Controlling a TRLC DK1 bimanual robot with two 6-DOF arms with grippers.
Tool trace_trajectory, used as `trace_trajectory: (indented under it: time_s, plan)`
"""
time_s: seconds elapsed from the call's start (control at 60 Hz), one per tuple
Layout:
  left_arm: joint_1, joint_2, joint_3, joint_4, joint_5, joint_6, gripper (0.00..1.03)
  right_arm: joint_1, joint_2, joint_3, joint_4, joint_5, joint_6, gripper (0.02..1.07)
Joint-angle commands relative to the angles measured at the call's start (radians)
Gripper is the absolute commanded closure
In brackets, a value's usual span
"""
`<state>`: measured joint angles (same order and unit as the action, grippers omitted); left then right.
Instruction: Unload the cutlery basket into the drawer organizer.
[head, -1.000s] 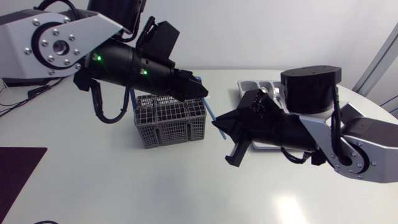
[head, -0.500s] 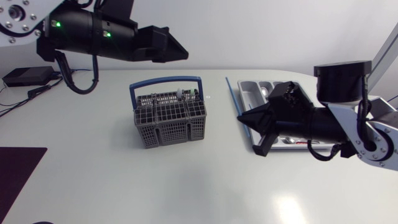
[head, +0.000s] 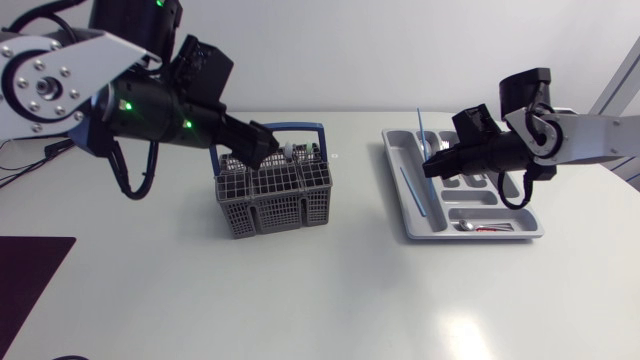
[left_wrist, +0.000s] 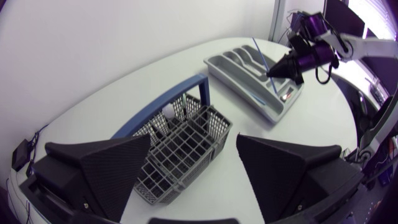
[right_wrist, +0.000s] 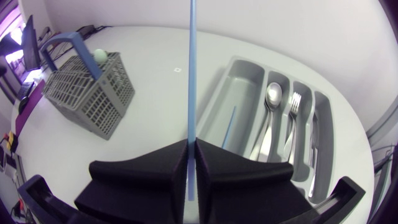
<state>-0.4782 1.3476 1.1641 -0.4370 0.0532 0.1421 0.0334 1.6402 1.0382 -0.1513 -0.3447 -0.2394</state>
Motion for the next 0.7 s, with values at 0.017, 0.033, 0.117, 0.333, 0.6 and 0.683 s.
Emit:
trace_trajectory:
  time_s: [0.017, 0.033, 0.117, 0.333, 0.6, 0.683]
  plan:
    - [-0.014, -0.033, -0.061, -0.008, -0.032, 0.056, 0.07, -0.012, 0.112, 0.092, -0.042, 0.027, 0.088, 1.02]
    - [-0.016, -0.034, -0.067, -0.008, -0.035, 0.06, 0.07, -0.012, 0.127, 0.105, -0.048, 0.033, 0.094, 1.02]
    - [-0.023, -0.047, -0.098, -0.008, -0.056, 0.074, 0.07, -0.009, 0.191, 0.163, -0.073, 0.076, 0.132, 1.02]
    - [-0.053, -0.059, -0.184, 0.003, -0.121, 0.105, 0.06, 0.039, 0.319, 0.267, -0.133, 0.185, 0.189, 1.02]
    - [-0.059, -0.074, -0.265, 0.034, -0.159, 0.125, 0.06, 0.068, 0.445, 0.355, -0.168, 0.245, 0.207, 0.87]
    - [-0.059, -0.08, -0.284, 0.038, -0.171, 0.126, 0.06, 0.068, 0.446, 0.355, -0.168, 0.251, 0.206, 0.68]
